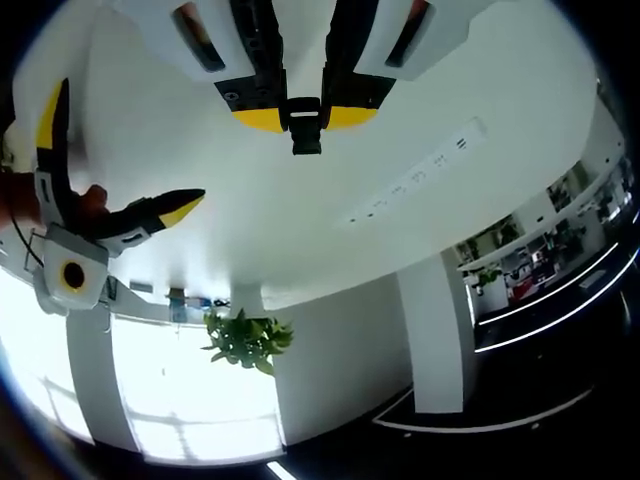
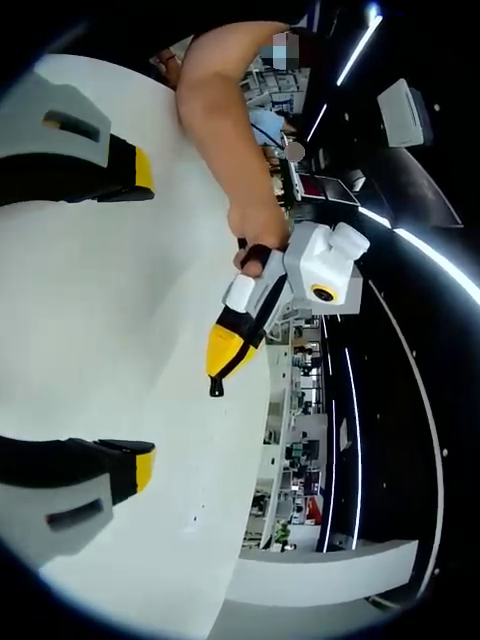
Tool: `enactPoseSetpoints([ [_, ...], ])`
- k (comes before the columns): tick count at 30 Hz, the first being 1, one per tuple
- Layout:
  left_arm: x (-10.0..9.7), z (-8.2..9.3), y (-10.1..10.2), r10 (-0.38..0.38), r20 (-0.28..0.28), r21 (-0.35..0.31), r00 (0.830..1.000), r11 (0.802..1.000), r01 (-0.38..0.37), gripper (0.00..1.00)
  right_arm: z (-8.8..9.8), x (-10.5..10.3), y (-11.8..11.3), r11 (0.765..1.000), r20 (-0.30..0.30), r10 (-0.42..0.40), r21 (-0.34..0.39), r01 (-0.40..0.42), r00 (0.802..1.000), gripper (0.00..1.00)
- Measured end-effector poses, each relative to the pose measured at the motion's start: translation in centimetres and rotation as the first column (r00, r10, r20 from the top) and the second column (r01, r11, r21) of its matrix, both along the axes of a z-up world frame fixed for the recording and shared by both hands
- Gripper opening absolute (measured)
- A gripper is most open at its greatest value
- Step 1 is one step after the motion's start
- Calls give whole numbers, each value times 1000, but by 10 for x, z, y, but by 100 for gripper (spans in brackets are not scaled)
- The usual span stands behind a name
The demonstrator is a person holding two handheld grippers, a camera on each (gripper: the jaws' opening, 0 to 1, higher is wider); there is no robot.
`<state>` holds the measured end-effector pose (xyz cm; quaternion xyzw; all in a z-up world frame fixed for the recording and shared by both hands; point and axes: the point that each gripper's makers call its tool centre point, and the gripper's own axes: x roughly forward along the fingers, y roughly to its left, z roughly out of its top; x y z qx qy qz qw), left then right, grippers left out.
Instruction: Snap the two parts of the plastic buckle together until the buckle closes and remains connected.
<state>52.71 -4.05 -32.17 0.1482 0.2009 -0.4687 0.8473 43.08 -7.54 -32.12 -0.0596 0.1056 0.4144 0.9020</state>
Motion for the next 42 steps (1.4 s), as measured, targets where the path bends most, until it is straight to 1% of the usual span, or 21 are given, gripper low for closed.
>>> enactPoseSetpoints([
  [5, 2, 1, 0, 4, 7, 5, 1000, 1000, -4, 11, -3, 2, -3, 1000, -10, -20, -10, 20, 1000, 100],
  [15, 11, -3, -2, 4, 0, 8, 1000, 1000, -4, 11, -4, 7, -9, 998, -9, -56, -12, 56, 998, 100],
  [18, 13, -4, -2, 7, -4, 8, 1000, 1000, -7, 11, -7, 8, -10, 998, -21, -60, -15, 60, 998, 100],
  [34, 23, -9, -10, 0, -15, 9, 1000, 1000, 0, 11, -7, 11, -12, 997, -13, -79, -17, 79, 997, 100],
  [42, 29, -11, -10, 3, -17, 17, 1000, 1000, -3, 11, -8, 12, -12, 996, -16, -84, -20, 84, 996, 100],
])
